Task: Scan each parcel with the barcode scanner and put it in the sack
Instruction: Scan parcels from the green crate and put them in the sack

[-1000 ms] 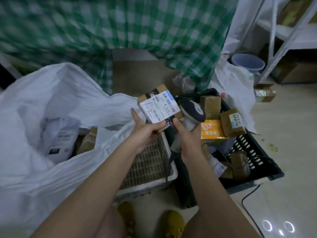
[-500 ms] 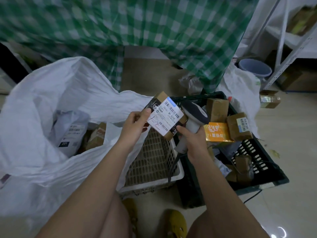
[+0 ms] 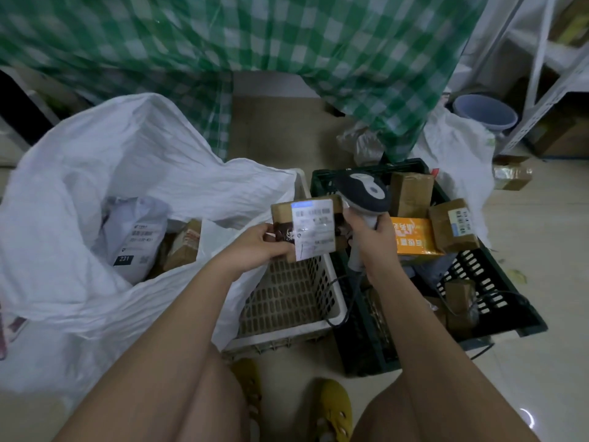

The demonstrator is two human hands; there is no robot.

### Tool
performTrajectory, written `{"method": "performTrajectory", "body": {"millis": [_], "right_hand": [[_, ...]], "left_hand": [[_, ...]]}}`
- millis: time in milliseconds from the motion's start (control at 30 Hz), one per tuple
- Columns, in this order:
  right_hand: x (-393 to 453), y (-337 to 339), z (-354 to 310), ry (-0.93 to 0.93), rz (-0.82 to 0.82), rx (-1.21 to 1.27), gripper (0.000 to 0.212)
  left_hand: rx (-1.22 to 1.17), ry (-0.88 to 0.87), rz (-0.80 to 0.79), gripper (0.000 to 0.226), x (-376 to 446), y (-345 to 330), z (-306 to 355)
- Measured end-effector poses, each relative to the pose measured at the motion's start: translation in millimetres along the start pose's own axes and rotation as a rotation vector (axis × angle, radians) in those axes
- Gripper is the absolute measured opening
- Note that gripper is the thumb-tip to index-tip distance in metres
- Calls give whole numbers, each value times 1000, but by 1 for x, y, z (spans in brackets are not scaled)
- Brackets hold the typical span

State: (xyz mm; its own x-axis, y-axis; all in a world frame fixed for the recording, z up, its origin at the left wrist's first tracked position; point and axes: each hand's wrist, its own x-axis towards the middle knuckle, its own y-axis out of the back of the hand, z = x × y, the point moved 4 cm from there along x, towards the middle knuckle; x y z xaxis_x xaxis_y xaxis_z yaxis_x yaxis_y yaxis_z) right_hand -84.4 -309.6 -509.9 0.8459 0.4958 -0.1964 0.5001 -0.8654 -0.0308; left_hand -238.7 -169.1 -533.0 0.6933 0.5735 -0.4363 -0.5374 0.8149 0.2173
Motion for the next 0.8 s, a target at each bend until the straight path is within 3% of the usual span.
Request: {"method": "performTrajectory", "body": {"millis": [133,367,567,800], "right_hand": [[-7,9,-8,-23,-19,48,19],[-27,11,-1,-14,-236,-287,7],[-35,13,-1,-40,-278,-362,25],[-36,17,-3,-46,-304,-374,27]], "left_hand": [[-185,28,110,40,12,11,-10],[-294,-14,186,31,19,16,-11],[-312,-31,204,35,22,15,-11],[-299,-37,204,37,23,16,-10]]}}
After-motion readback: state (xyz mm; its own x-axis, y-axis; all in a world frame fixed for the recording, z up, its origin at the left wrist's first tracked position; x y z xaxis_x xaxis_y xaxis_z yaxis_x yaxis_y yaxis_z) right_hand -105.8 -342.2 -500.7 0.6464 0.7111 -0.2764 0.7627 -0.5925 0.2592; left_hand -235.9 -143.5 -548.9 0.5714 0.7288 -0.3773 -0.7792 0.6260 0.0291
